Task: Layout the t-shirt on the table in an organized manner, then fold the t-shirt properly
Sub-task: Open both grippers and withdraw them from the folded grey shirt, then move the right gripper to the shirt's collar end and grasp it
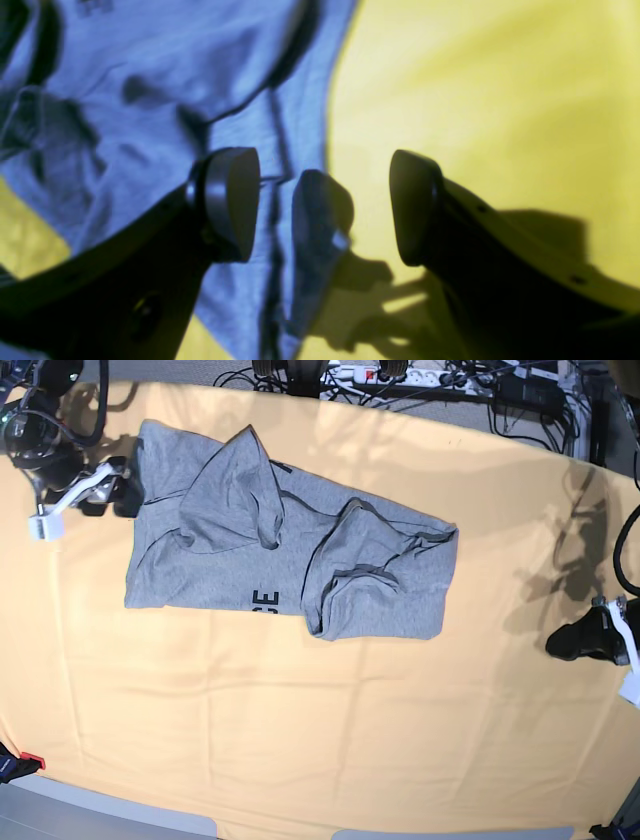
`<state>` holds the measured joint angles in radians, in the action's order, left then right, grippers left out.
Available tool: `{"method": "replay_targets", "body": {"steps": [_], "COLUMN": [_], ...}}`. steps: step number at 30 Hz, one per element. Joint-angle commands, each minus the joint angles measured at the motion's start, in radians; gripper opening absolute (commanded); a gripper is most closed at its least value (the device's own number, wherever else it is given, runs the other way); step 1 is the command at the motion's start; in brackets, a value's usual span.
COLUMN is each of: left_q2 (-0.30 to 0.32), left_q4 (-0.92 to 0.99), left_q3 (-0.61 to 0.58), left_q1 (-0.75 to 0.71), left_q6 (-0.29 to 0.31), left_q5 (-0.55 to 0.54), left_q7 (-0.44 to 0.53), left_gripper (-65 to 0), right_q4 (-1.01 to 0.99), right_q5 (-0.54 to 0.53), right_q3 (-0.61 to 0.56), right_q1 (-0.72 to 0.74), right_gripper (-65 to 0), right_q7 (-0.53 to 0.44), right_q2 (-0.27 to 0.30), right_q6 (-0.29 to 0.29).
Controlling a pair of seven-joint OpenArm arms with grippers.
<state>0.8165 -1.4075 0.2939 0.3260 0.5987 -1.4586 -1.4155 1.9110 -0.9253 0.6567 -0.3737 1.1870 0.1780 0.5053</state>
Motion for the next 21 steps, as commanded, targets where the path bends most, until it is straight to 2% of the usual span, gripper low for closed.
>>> {"method": "replay_targets", "body": {"steps": [1, 10, 17, 21], "left_q2": [0.027, 0.029, 0.028, 0.029], "left_q4": [-0.014, -0.014, -0.014, -0.014], "left_q3": [0.010, 0.010, 0.010, 0.010], "left_q1": [0.023, 0.023, 0.023, 0.023], "left_q6": [-0.001, -0.001, -0.001, -0.001], "left_q5": [-0.025, -0.025, -0.025, -0.025], "left_q7": [0.019, 0.019, 0.019, 0.019], "left_gripper": [-65.0, -65.0, -65.0, -65.0], "right_q4": [-0.006, -0.094, -0.180, -0.219], "right_q5": [-0.027, -0.109, -0.193, -0.204], "right_q3": [0.007, 0.005, 0.002, -0.036], "right_q1": [0.003, 0.006, 0.009, 0.042], "right_gripper": [-22.8, -22.8, -22.8, -22.8], "right_q7": [-0.012, 0.004, 0.004, 0.005], "right_q2": [0.001, -0.083, -0.101, -0.101], "right_q6": [0.005, 0.042, 0.079, 0.093]}}
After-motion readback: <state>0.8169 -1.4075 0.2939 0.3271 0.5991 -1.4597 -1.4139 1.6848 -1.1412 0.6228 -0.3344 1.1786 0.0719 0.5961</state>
